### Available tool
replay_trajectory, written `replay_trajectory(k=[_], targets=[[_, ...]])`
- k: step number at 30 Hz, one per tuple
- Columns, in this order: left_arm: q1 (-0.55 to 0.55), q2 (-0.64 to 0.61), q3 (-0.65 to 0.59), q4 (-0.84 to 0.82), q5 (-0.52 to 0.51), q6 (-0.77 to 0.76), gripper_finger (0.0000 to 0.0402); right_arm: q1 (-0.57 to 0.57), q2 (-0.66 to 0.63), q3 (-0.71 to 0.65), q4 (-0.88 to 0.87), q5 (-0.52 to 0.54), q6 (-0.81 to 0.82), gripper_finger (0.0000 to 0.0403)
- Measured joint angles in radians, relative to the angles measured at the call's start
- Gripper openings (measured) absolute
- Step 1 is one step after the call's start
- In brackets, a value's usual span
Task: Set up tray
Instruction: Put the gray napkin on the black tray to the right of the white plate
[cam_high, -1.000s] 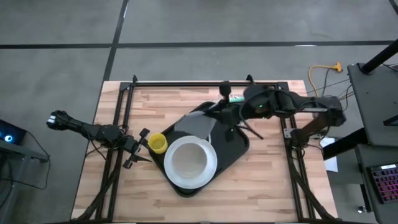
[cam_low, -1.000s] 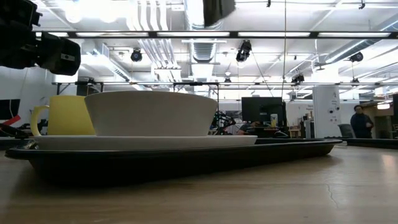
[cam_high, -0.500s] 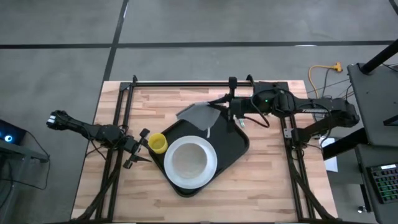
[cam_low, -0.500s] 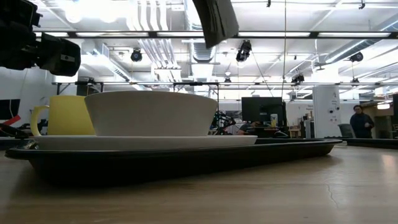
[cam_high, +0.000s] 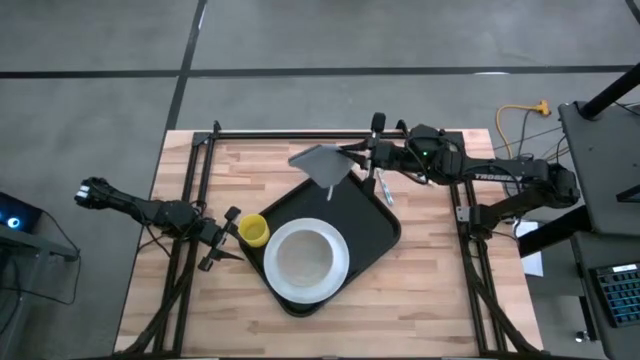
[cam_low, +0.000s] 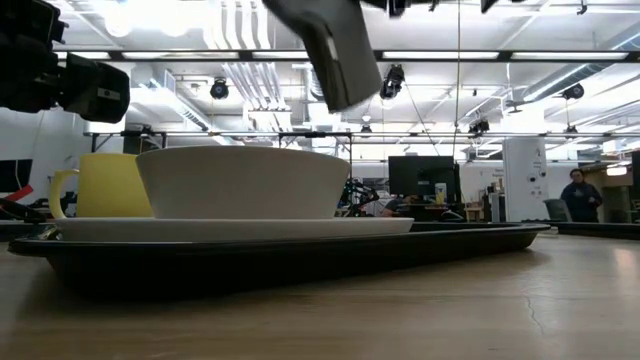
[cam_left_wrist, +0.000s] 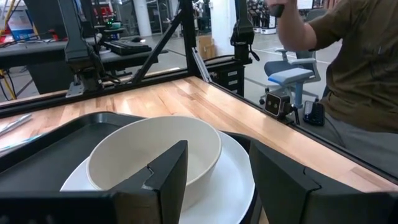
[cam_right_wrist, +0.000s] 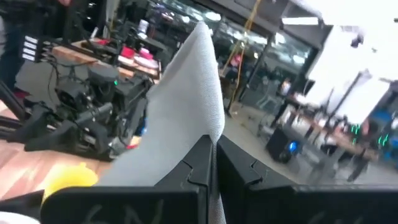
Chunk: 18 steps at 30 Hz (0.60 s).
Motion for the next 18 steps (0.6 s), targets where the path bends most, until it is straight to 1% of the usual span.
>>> replay_trajectory(k=[5, 11, 15, 18], targets=[[0.0, 0.0, 0.0, -0.002, 0.0, 0.0, 0.0159, -0.016, -0.018, -0.035, -0.067, 0.0, 0.155, 0.0008], [0.0, 0.0, 0.0, -0.001, 0.0, 0.0, 0.0159, 0.002, -0.072, -0.08, -0.186, 0.001, 0.334, 0.0008], [0.0, 0.0, 0.0, -0.001, 0.0, 0.0, 0.0159, 0.032, -0.14, -0.13, -0.288, 0.062, 0.4, 0.0008], [0.0, 0.0, 0.0, -0.001, 0.0, 0.0, 0.0159, 0.07, -0.204, -0.195, -0.303, 0.08, 0.468, 0.0008]])
